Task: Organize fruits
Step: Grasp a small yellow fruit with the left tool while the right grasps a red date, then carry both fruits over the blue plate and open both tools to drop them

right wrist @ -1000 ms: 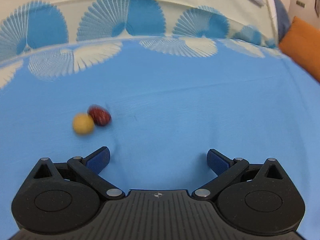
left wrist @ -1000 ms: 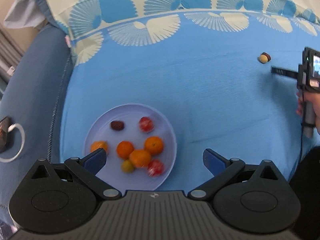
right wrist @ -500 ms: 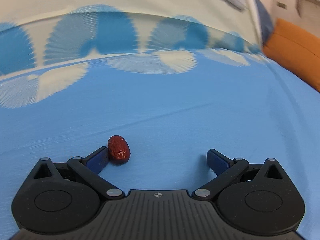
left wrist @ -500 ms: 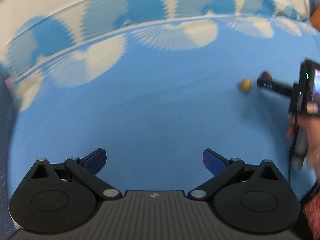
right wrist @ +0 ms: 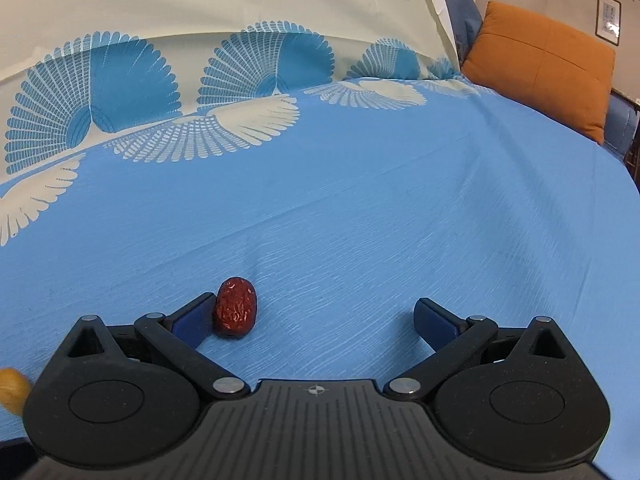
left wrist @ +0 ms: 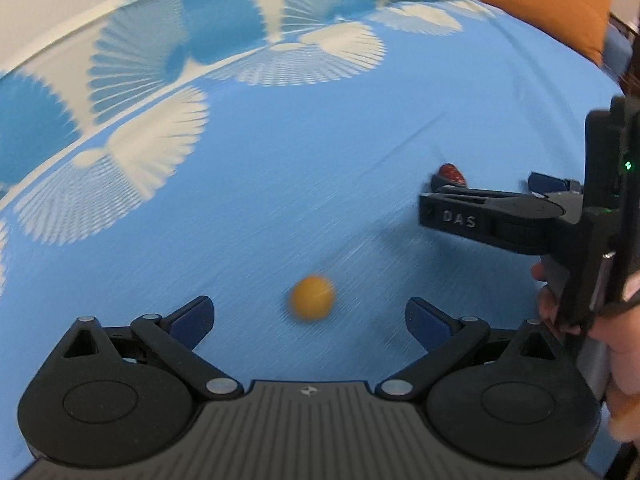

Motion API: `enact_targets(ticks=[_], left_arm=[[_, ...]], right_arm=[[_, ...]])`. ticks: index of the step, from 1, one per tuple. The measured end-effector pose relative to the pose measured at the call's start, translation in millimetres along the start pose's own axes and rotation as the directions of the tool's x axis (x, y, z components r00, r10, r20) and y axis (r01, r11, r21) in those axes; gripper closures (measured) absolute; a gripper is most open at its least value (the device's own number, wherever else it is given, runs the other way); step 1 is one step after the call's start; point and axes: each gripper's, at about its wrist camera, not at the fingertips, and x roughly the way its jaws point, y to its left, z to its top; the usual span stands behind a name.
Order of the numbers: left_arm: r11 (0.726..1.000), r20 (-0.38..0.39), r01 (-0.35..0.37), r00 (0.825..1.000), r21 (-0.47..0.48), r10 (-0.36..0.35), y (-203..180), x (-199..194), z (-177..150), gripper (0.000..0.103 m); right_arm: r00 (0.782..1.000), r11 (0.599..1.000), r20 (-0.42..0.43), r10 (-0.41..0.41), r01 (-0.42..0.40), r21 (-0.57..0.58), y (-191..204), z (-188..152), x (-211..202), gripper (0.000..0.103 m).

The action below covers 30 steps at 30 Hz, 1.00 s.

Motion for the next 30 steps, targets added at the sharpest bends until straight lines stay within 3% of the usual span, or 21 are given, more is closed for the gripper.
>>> enact_targets(ticks=[1,2,3,4,5,8,11,14,17,19,21,24,28,30], left_arm=[[1.000,-0.013,0.011,1.000,0.011,-0.011,-2.2,6.6,1.2,0.023],[1.000,-0.036,0.022,0.999,0.017,-0.021,-3.5,13.8,2.1,0.047],[0.999,-0.042,0.053,0.998,0.009,-0.053,-1.8,17.0,2.9,0.055],[0.997,-0.025,0.073,0.997,-0.012,-0.074,-0.2,15.3,3.4,0.074],[0.999,-0.011,0.052,0.999,-0.009,-0.052,-2.2,13.0,4.0,0.075],[0.998,-0.018,0.056,0.998,-0.030,-0.056,-1.0,6.4,2.0,0.075],[0.999,-0.015,0.016,1.000,-0.042,-0.017,6.6,-13.7,-5.7,0.075],[0.996,-0.021,-0.044,0.999,-0.081,0.043,22.2,-50.1,-19.8,0.075],[0.983,-0.058,-0.110,0.993,-0.148,0.102,41.3,-98.0,-49.1,0.075],[0.970,-0.087,-0.160,0.985,-0.181,0.147,50.7,-129.8,-69.7,0.075],[0.952,-0.108,-0.227,0.972,-0.204,0.208,59.5,-161.4,-91.6,0.074],[0.922,-0.139,-0.290,0.955,-0.255,0.262,73.4,-209.2,-125.0,0.075],[0.888,-0.180,-0.349,0.935,-0.299,0.307,84.9,-270.5,-169.0,0.074],[0.869,-0.196,-0.380,0.923,-0.317,0.332,86.0,-297.1,-192.7,0.074]], right_arm=[[1.000,1.000,0.000,0.001,-0.001,0.001,-0.3,-0.4,-0.9,0.001],[1.000,1.000,0.000,0.001,-0.001,0.001,-0.2,-0.3,-1.0,0.003],[1.000,1.000,-0.002,0.015,-0.015,0.003,-0.1,0.3,-2.1,0.009],[0.998,0.998,-0.004,0.066,-0.066,0.019,-0.3,2.4,-4.2,0.040],[0.997,0.996,0.012,0.081,-0.081,0.022,1.5,4.8,-8.4,0.079],[0.995,0.995,0.035,0.095,-0.096,0.033,2.6,7.9,-15.6,0.081],[0.996,0.996,0.082,0.021,-0.029,0.089,-8.4,7.0,-20.2,0.081],[0.992,0.988,0.109,-0.063,0.047,0.146,-19.1,3.9,-21.3,0.081],[0.986,0.987,0.103,-0.131,0.120,0.108,-17.9,-2.3,-26.6,0.081],[0.981,0.990,0.143,-0.128,0.116,0.086,-12.4,-0.9,-49.1,0.081],[0.980,0.996,0.190,-0.062,0.049,0.068,-5.2,5.9,-84.4,0.081],[0.966,0.990,0.222,0.129,-0.137,0.020,-1.8,0.9,-163.0,0.081],[0.919,0.932,0.159,0.361,-0.350,-0.095,-3.2,-28.9,-263.9,0.081],[0.896,0.899,0.130,0.425,-0.401,-0.174,-3.2,-46.2,-304.8,0.081]])
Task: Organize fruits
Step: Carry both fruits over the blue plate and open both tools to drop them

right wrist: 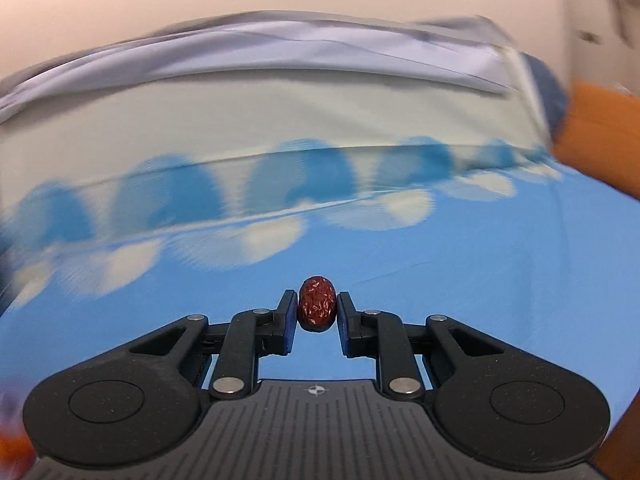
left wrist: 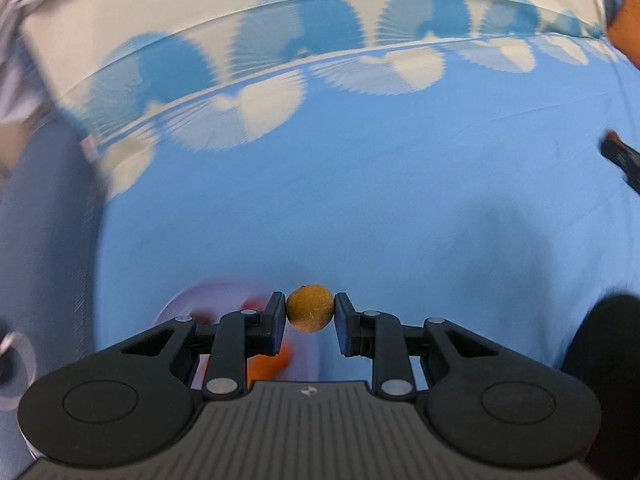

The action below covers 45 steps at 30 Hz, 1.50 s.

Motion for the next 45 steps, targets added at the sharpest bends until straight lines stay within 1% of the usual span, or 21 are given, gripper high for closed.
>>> enact_targets(ticks=[1,3,4,6,9,12,13,17,19,21,25,31,37,45], left_arm=[[1.000,-0.006,-0.013,1.000,-0.018,0.013,9.2,-9.2,-11.8,0.074],[0.998,-0.033,-0.028,0.999,-0.048,0.026,23.4,-24.1,-36.0,0.074],[0.997,-0.045,-0.034,0.999,-0.064,0.031,29.8,-31.4,-48.0,0.074],[0.994,-0.060,-0.037,0.998,-0.106,0.031,42.6,-45.6,-71.7,0.074],[0.986,-0.071,-0.041,0.997,-0.162,0.030,58.2,-63.4,-104.9,0.074],[0.980,-0.068,-0.056,0.997,-0.192,0.043,67.6,-80.4,-136.1,0.074],[0.978,-0.060,-0.060,0.997,-0.199,0.049,70.0,-86.7,-145.9,0.074],[0.964,-0.027,-0.065,0.998,-0.259,0.060,81.3,-106.3,-172.1,0.074],[0.957,-0.002,-0.056,0.998,-0.285,0.058,86.2,-115.7,-180.6,0.074],[0.955,0.022,-0.048,0.998,-0.291,0.057,87.9,-123.2,-185.7,0.074],[0.958,0.060,-0.031,0.997,-0.285,0.051,86.5,-136.3,-191.8,0.074],[0.955,0.088,-0.015,0.995,-0.295,0.043,88.2,-144.1,-198.5,0.074],[0.954,0.102,-0.006,0.994,-0.301,0.038,90.2,-145.6,-200.2,0.074],[0.953,0.101,0.002,0.994,-0.303,0.030,92.9,-143.0,-200.8,0.074]], right_arm=[[0.999,0.998,-0.024,0.046,-0.046,-0.032,10.2,-5.7,-21.2,0.081],[0.990,0.991,-0.071,0.118,-0.122,-0.053,25.1,-12.4,-50.0,0.081],[0.981,0.983,-0.104,0.166,-0.173,-0.061,33.6,-16.4,-65.1,0.081],[0.961,0.965,-0.142,0.235,-0.249,-0.084,51.9,-23.0,-88.4,0.081],[0.933,0.927,-0.174,0.316,-0.343,-0.152,85.2,-32.6,-118.5,0.081],[0.905,0.887,-0.197,0.376,-0.413,-0.206,109.2,-36.9,-140.8,0.081],[0.900,0.874,-0.195,0.389,-0.428,-0.231,118.6,-34.1,-148.3,0.081],[0.893,0.835,-0.171,0.417,-0.450,-0.315,136.2,-30.4,-172.9,0.081],[0.892,0.827,-0.169,0.419,-0.452,-0.335,141.0,-33.3,-183.9,0.081],[0.893,0.822,-0.168,0.418,-0.450,-0.350,144.3,-35.6,-193.0,0.081],[0.901,0.819,-0.139,0.411,-0.432,-0.378,155.6,-39.9,-205.4,0.081],[0.907,0.818,-0.119,0.405,-0.417,-0.396,156.6,-41.7,-218.2,0.081],[0.905,0.806,-0.117,0.409,-0.418,-0.420,157.3,-43.2,-223.3,0.081],[0.905,0.803,-0.126,0.406,-0.419,-0.425,158.7,-44.6,-221.3,0.081]])
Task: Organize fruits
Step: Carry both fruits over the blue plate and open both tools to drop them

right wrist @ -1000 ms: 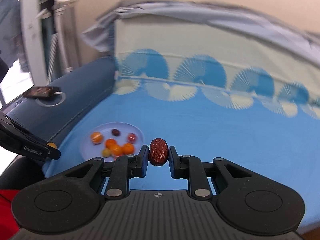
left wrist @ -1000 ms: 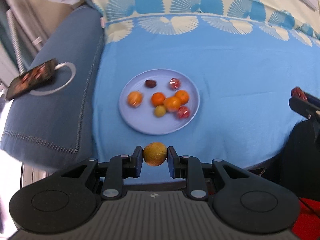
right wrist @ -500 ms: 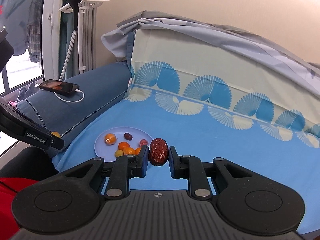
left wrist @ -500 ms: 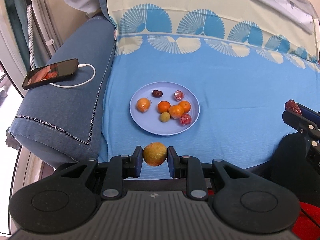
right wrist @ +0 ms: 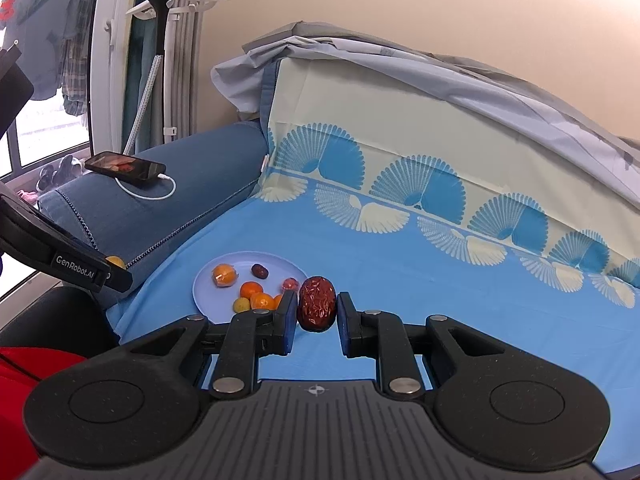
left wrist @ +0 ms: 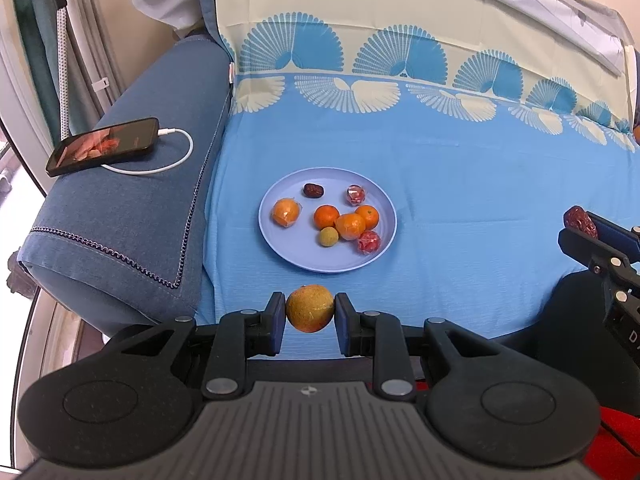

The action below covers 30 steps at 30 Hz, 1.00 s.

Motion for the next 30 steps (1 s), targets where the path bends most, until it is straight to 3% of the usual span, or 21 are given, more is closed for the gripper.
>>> enact_targets(ticks=[16,30], left_arm=[[1.000,-0.055,0.019,0.998,-0.019,-0.020,7.1,20.1,2.6,0.074],[0.999,-0.147,0.026,0.989,-0.041,-0.032,16.5,71.3,20.4,0.074]], right_arm=[[0.998,1.000,-0.062,0.025,-0.026,-0.011,5.0,0.5,18.2,0.081],[0.987,0.996,-0.147,0.067,-0.076,-0.055,20.7,4.3,77.9,0.081]])
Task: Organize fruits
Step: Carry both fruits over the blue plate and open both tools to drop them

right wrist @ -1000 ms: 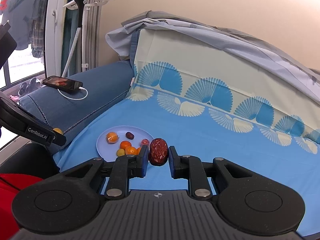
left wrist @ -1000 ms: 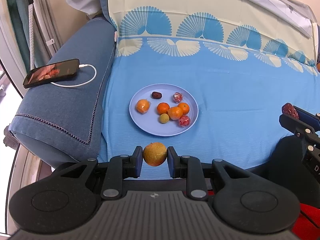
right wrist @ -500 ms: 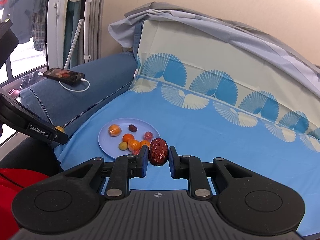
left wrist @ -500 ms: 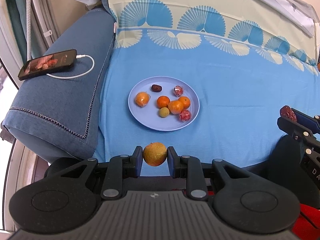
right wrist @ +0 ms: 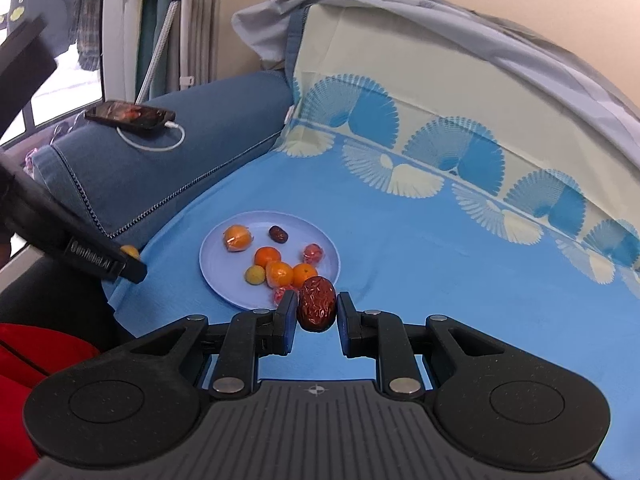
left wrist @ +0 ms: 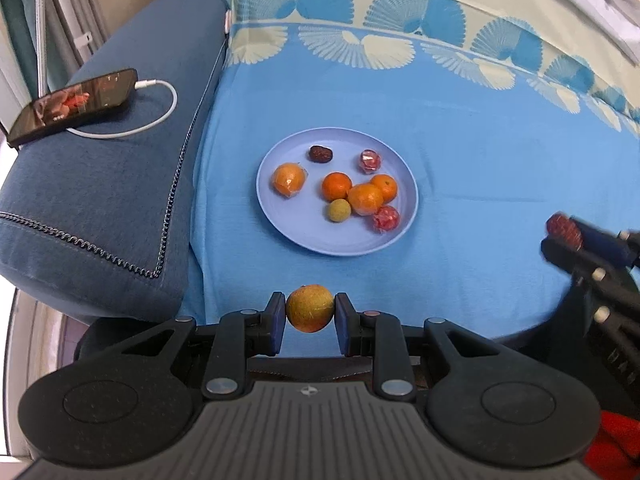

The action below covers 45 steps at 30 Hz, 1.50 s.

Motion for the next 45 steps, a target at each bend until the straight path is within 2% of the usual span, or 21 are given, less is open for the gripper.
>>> enact_targets(ticks=[10,16,27,28,29,30,31,32,34,37,45], left_arm=[[1.000,0.064,0.000,0.998,0.015,-0.001,5.6,43.3,67.1,0.074],[1.000,0.030,-0.010,1.000,0.028,0.009,2.1,84.2,96.3,0.074],[0.998,-0.013,-0.042,0.999,0.052,0.043,5.6,145.9,119.2,0.072],[0.998,-0.008,-0.035,0.999,0.050,0.036,6.7,147.6,120.3,0.050],[0.998,-0.010,-0.035,0.999,0.044,0.036,8.1,147.5,121.5,0.012],[0.998,-0.004,-0.050,0.999,0.027,0.050,9.7,144.7,122.8,0.001],[0.998,0.029,-0.062,0.998,0.007,0.062,11.6,137.8,121.9,0.000],[0.998,0.057,-0.058,0.997,0.001,0.058,13.4,130.9,120.0,0.000],[0.999,0.045,-0.039,0.998,0.026,0.038,13.7,121.4,116.3,0.000],[0.998,0.028,-0.056,0.998,0.028,0.055,12.6,105.2,102.1,0.000],[0.998,0.028,-0.054,0.998,-0.031,0.055,8.1,56.1,54.6,0.000]], right_arm=[[0.996,0.997,-0.032,0.080,-0.080,-0.020,10.9,22.1,77.3,0.081],[0.990,0.993,-0.081,0.118,-0.120,-0.013,14.1,30.9,128.4,0.081],[0.987,0.992,-0.115,0.110,-0.117,-0.055,6.4,39.5,203.8,0.080],[0.984,0.989,-0.125,0.124,-0.134,-0.070,6.5,39.8,209.6,0.077],[0.983,0.988,-0.136,0.123,-0.135,-0.080,6.1,40.0,212.2,0.058],[0.983,0.988,-0.147,0.114,-0.128,-0.089,6.2,40.4,213.2,0.044],[0.983,0.988,-0.151,0.109,-0.124,-0.097,5.9,40.7,211.1,0.023],[0.986,0.989,-0.139,0.096,-0.110,-0.097,5.4,40.7,206.9,0.015],[0.990,0.991,-0.118,0.082,-0.093,-0.092,4.6,39.4,191.9,0.011],[0.990,0.994,-0.119,0.070,-0.080,-0.075,5.8,33.3,168.0,0.006],[0.994,1.000,-0.104,0.025,-0.027,-0.011,18.9,12.1,100.9,0.003]])
